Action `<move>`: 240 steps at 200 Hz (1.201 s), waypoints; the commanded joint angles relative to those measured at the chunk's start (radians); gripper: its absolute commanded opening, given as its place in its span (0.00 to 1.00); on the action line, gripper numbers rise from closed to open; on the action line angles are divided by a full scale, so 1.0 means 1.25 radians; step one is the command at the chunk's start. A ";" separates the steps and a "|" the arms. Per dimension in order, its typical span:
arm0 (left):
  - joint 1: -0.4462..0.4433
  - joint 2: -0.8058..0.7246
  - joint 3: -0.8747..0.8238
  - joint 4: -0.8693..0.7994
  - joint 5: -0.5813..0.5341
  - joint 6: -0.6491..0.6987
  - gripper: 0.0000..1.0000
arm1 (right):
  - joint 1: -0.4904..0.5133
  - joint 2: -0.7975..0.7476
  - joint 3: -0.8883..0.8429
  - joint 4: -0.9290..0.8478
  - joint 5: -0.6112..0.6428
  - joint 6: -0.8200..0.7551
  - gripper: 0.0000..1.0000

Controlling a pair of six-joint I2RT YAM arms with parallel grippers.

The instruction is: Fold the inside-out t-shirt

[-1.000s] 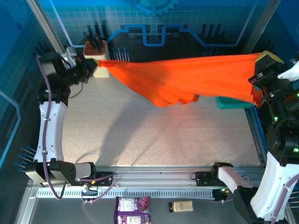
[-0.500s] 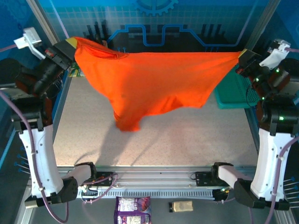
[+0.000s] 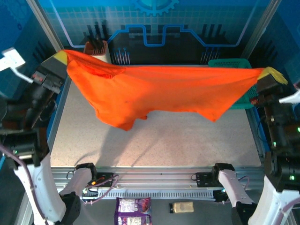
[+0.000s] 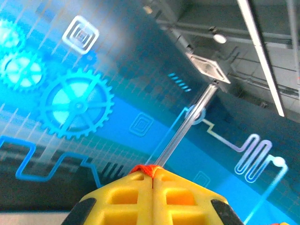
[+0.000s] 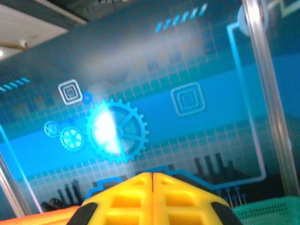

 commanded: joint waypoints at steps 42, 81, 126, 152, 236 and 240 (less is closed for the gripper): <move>0.004 0.070 0.107 0.049 -0.015 0.034 0.00 | -0.014 0.061 0.078 0.031 0.046 -0.050 0.00; 0.001 0.178 0.044 0.163 0.024 -0.017 0.00 | -0.015 0.171 0.050 0.053 0.005 -0.023 0.00; -0.087 0.306 -0.163 0.244 -0.009 0.037 0.00 | 0.007 0.296 -0.166 0.151 -0.039 0.001 0.00; -0.116 0.411 -0.299 0.306 -0.024 0.041 0.00 | 0.032 0.383 -0.306 0.237 -0.027 -0.004 0.00; -0.152 0.847 -0.216 0.391 0.004 -0.003 0.19 | 0.052 0.772 -0.254 0.328 0.004 0.012 0.03; -0.154 0.858 -0.195 0.384 0.004 -0.003 0.27 | 0.052 0.782 -0.239 0.319 0.008 0.016 0.10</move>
